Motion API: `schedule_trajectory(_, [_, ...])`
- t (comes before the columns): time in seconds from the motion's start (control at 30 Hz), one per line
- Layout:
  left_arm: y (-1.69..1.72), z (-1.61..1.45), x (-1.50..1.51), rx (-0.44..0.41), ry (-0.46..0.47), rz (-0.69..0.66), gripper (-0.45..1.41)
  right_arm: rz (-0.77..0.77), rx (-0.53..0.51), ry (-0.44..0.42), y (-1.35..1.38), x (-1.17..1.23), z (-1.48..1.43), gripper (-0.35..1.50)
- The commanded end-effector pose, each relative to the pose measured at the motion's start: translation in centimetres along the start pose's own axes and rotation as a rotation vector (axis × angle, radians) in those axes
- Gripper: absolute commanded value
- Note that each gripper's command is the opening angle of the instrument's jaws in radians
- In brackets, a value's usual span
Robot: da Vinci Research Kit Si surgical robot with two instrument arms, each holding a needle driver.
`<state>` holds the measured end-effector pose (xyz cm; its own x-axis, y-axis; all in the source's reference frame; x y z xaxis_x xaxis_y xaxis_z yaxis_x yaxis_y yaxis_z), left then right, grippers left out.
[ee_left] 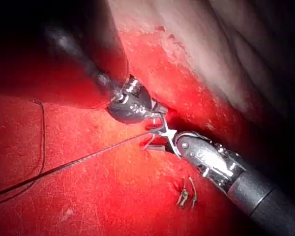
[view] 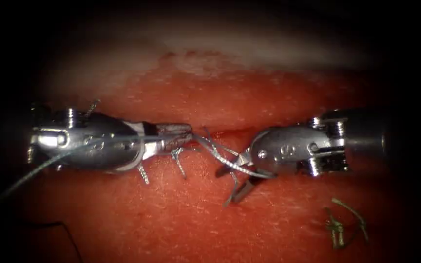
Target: Wound Closure
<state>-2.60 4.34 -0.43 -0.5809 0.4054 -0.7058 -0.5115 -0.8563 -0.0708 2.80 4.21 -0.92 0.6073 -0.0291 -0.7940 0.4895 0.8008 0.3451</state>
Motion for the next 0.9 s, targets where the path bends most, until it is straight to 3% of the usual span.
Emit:
schedule_trajectory(0.03, [0.06, 0.06, -0.04, -0.002, 0.001, -0.001, -0.35, -0.007, 0.017, 0.004, 0.02, 0.02, 0.11, -0.11])
schedule_trajectory(0.07, [0.06, 0.06, -0.04, -0.003, 0.001, -0.001, -0.35, -0.008, 0.038, 0.008, 0.02, 0.03, 0.12, -0.35])
schedule_trajectory(0.37, [0.09, -0.03, -0.08, -0.005, 0.002, 0.002, -0.35, -0.023, 0.023, 0.058, 0.11, 0.11, 0.1, -0.35])
schedule_trajectory(0.67, [0.19, -0.24, -0.18, -0.014, 0.004, 0.01, -0.35, 0.138, -0.067, 0.148, 0.33, 0.26, -0.21, -0.35])
schedule_trajectory(0.9, [0.62, -0.42, -0.22, -0.025, -0.007, 0.039, -0.35, 0.259, -0.114, 0.189, 0.5, 0.27, -0.35, -0.35])
